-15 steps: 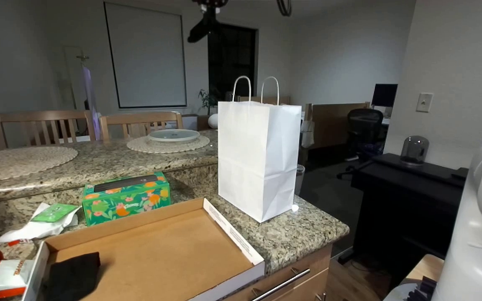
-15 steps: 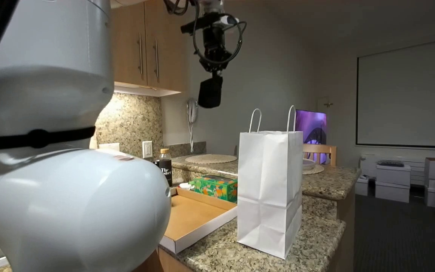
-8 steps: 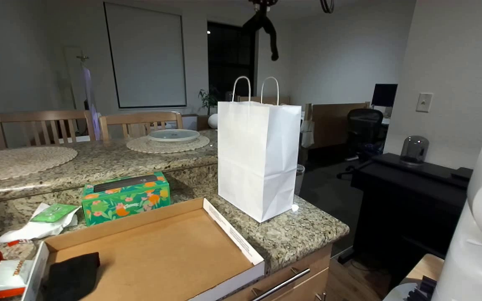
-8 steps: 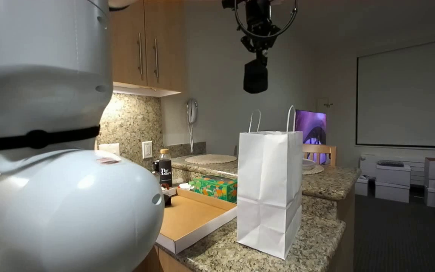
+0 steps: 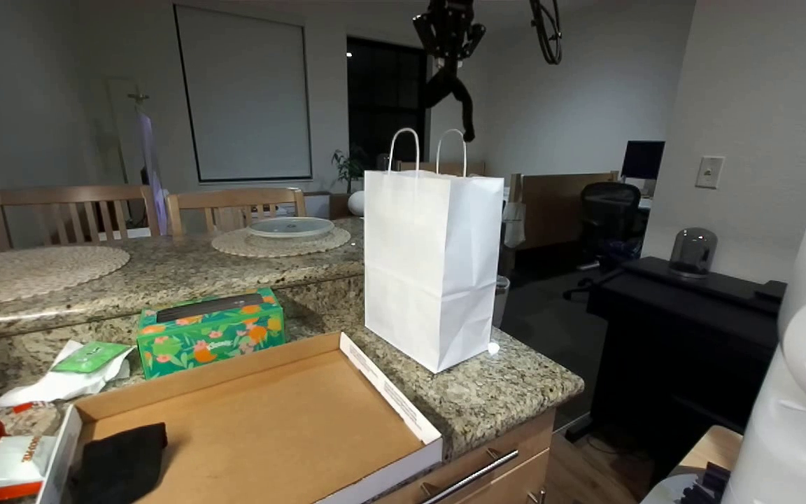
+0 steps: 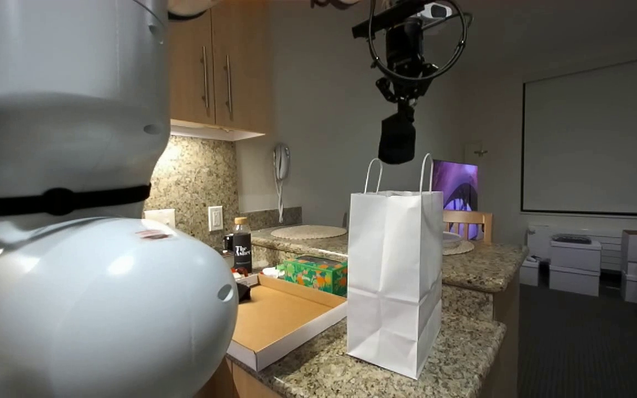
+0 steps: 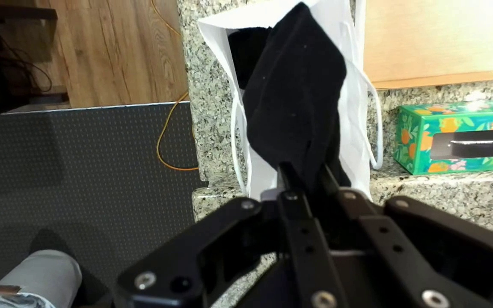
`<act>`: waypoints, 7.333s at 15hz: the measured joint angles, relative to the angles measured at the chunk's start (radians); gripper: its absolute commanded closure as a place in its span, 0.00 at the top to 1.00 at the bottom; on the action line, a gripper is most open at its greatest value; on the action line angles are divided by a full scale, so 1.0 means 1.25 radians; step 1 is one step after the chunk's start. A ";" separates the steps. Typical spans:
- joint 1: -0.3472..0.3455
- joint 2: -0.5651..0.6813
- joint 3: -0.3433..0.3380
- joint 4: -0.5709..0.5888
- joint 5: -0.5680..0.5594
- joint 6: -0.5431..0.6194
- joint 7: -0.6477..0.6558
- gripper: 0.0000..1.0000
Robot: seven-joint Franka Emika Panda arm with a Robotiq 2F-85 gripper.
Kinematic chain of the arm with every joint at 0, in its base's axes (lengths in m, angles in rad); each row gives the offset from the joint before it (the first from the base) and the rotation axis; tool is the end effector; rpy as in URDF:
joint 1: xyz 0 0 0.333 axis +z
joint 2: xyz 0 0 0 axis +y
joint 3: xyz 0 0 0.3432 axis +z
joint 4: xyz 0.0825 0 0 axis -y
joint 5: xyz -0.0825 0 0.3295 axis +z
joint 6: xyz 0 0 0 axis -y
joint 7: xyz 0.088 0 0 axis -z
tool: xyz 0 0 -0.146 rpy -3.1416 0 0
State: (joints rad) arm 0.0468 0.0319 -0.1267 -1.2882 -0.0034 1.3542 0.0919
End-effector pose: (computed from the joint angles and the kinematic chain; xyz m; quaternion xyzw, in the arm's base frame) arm 0.4835 -0.0378 0.6923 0.9961 -0.0861 0.0172 0.0036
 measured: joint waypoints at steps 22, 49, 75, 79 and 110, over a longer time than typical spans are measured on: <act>0.290 0.051 0.309 -0.207 -0.007 0.383 0.250 1.00; 0.431 0.564 0.210 -0.157 -0.021 0.667 0.310 0.08; 0.164 -0.078 0.144 -0.152 -0.049 0.296 0.266 0.09; 0.093 -0.157 0.050 -0.152 0.004 0.272 0.204 0.09; -0.034 -0.082 0.104 -0.126 0.027 0.093 -0.014 1.00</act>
State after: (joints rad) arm 0.0045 -0.0707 0.0034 -1.4453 0.0307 1.4710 0.0748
